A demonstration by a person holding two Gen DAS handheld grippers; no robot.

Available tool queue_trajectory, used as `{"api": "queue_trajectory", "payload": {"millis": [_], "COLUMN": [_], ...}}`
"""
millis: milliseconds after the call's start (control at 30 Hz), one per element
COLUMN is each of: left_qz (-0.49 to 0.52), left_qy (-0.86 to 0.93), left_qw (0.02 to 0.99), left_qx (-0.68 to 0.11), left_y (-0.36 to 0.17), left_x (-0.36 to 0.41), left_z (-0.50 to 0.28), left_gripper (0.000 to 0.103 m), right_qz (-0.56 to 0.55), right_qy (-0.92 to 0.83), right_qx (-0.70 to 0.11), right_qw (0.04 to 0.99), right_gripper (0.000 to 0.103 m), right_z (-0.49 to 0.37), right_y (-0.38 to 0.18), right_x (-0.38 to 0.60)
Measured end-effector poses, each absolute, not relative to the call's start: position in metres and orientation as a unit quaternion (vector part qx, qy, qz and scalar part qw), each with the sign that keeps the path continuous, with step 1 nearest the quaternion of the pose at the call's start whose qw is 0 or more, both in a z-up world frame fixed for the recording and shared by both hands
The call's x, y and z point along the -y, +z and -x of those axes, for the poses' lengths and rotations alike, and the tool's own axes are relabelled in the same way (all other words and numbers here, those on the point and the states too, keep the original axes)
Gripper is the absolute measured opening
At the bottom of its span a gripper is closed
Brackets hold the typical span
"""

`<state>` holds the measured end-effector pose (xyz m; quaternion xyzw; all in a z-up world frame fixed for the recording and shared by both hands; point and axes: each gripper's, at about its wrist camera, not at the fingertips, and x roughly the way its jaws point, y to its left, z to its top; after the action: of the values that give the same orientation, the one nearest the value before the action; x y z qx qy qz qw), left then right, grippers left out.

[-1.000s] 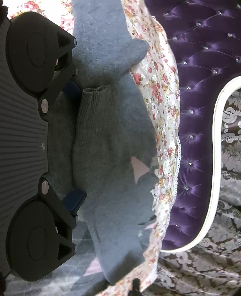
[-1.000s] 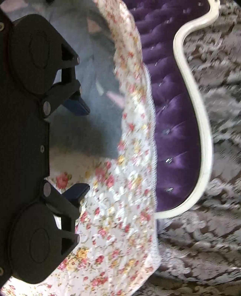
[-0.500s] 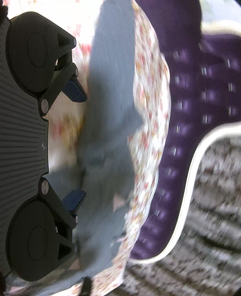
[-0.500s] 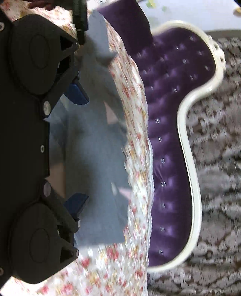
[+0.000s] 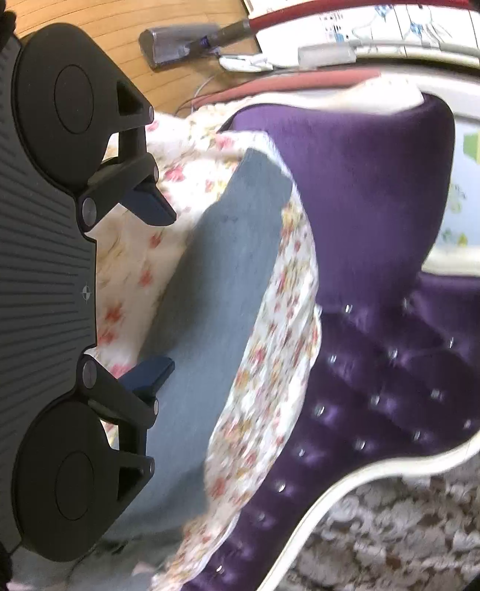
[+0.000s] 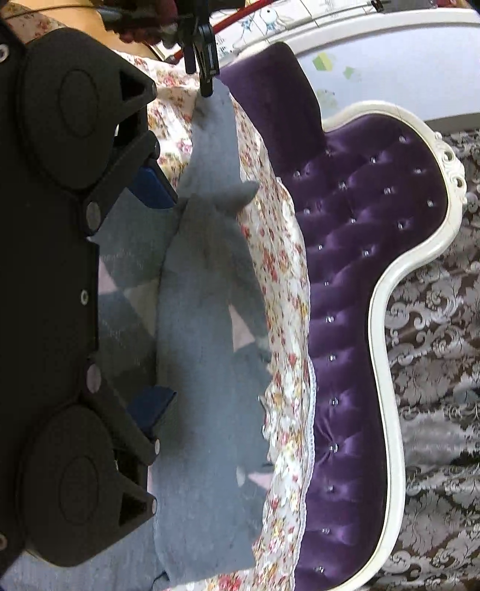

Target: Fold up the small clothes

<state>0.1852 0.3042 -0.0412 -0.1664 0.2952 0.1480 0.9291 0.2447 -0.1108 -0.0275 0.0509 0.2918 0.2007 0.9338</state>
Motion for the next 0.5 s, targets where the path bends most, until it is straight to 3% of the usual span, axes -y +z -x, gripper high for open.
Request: {"api": "queue_trajectory", "payload": {"millis": [500], "left_qz": [0.248], "left_qy": [0.149], "left_qw": [0.913], "left_qx": [-0.288], "left_y": [-0.063], "left_x": [-0.35], "left_z": [-0.215], "left_gripper": [0.076], "right_qz": [-0.047], "right_qy": [0.22], "right_qx": [-0.307], "right_qw": [0.925], "right_gripper": [0.102], "right_z": [-0.247], "right_y": [-0.039], "right_x": [0.094]}}
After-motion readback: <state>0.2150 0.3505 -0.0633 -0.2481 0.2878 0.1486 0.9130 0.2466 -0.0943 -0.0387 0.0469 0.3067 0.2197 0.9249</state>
